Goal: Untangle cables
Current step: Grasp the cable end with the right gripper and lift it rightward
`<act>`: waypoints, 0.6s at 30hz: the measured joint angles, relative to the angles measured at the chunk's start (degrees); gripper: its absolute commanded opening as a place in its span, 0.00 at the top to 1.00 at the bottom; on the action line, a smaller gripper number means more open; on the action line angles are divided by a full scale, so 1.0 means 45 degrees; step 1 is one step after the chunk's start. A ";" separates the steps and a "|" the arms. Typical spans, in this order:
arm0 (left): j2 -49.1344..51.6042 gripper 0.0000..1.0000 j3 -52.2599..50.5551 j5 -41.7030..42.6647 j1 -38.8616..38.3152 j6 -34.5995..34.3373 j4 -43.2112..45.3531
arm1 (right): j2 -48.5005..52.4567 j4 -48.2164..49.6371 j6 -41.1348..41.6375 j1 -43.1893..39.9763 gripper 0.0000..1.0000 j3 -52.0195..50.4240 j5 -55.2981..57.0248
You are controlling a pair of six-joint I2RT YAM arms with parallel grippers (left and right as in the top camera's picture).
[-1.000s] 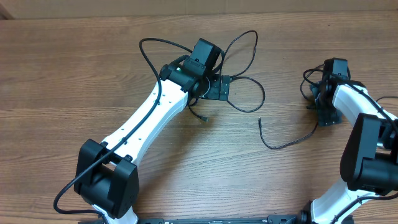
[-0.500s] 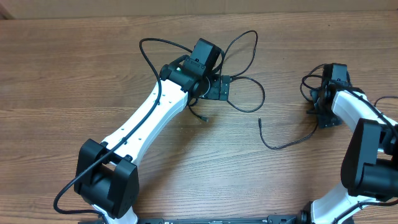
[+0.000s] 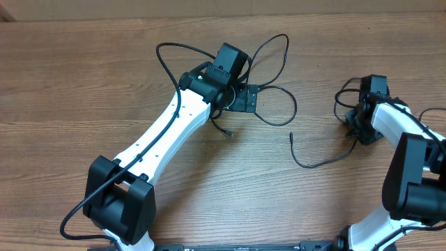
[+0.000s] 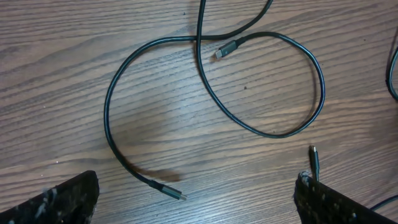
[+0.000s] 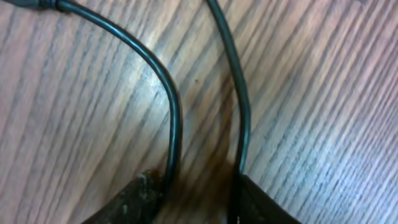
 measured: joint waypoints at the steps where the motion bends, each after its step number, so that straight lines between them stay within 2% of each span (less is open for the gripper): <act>1: 0.0000 0.01 0.0000 0.0000 0.0000 0.0000 0.0000 | -0.0005 -0.0141 -0.0063 0.0000 0.63 0.0029 0.0000; 13: 0.0000 0.01 0.0000 0.0005 0.0000 -0.0005 0.0000 | -0.0204 -0.1831 -0.0384 0.0000 0.96 0.0102 -0.0612; 18: 0.0000 0.00 0.0000 0.0000 0.0000 0.0000 0.0000 | -0.0335 -0.1598 -0.0384 -0.0155 0.96 -0.0029 -0.1423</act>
